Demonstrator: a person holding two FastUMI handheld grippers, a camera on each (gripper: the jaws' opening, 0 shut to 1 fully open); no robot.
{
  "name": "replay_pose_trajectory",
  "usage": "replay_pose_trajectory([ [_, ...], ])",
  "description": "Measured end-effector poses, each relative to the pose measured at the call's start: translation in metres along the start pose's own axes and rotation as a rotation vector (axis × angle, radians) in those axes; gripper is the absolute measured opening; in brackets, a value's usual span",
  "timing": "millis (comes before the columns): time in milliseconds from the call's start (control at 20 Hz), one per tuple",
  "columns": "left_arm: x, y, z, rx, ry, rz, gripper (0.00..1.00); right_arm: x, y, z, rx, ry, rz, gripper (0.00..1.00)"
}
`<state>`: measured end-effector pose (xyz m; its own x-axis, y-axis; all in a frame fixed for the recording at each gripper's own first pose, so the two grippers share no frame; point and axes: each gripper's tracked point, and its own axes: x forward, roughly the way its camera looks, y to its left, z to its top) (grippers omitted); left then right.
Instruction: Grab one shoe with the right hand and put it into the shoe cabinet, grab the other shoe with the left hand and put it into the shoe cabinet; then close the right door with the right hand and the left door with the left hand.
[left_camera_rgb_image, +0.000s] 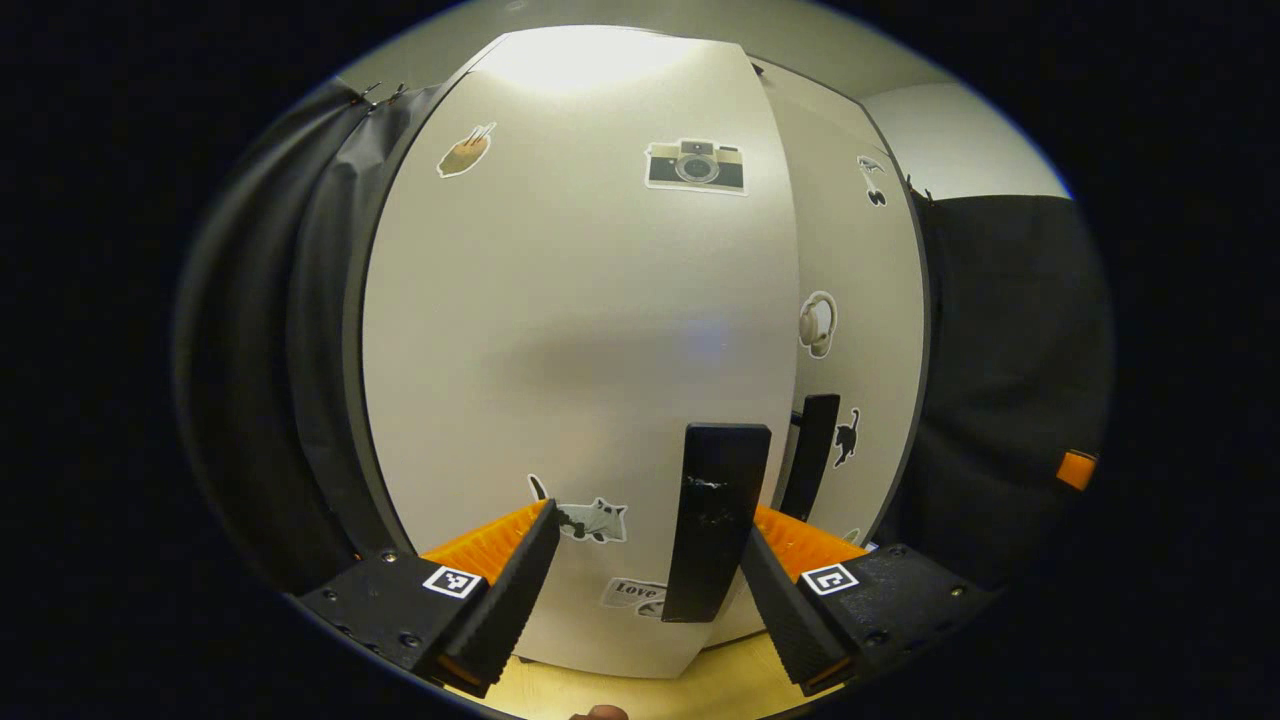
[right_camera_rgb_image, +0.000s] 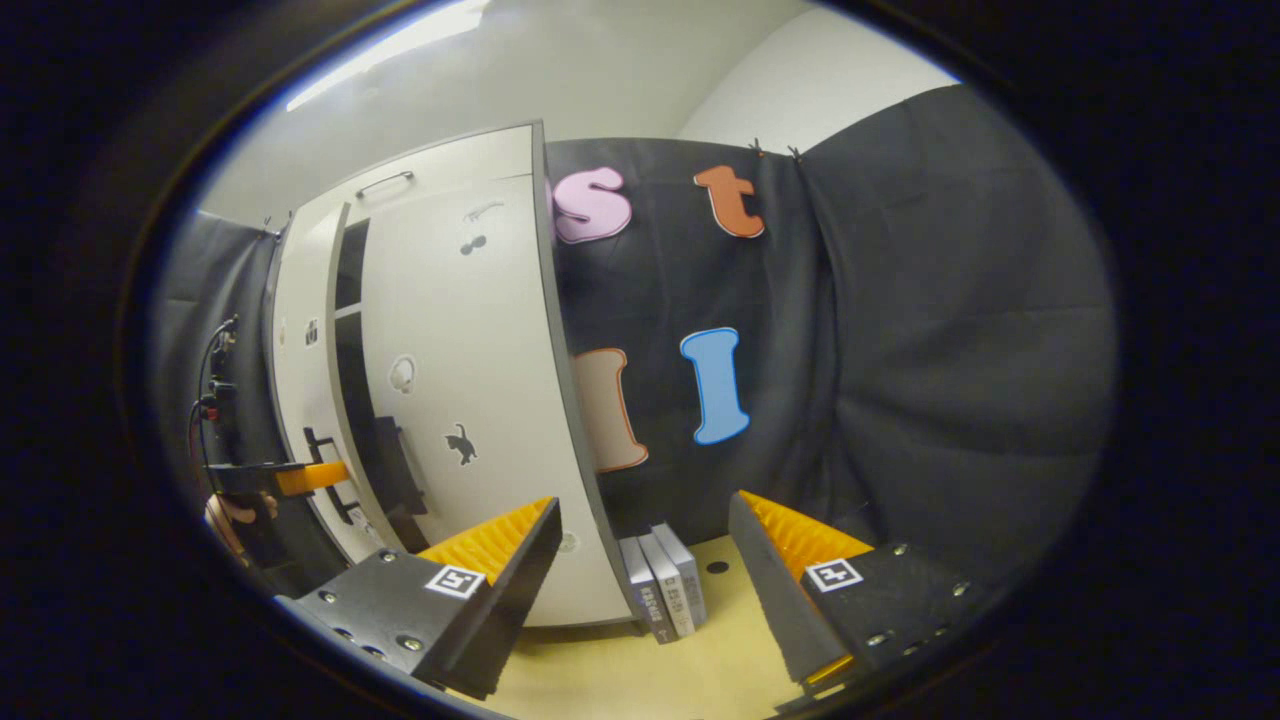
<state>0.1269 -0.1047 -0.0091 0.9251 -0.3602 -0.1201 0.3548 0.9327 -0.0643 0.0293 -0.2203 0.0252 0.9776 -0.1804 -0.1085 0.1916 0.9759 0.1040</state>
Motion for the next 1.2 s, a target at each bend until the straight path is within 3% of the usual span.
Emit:
replay_pose_trajectory([
  [500,0.003,-0.001,0.001,0.016,-0.007,0.059,1.00,-0.001,-0.028,0.005,0.005,-0.014,-0.055,1.00],
  [1200,0.004,-0.004,0.001,0.040,-0.005,0.091,1.00,0.000,-0.039,0.007,0.011,-0.012,-0.065,1.00],
])
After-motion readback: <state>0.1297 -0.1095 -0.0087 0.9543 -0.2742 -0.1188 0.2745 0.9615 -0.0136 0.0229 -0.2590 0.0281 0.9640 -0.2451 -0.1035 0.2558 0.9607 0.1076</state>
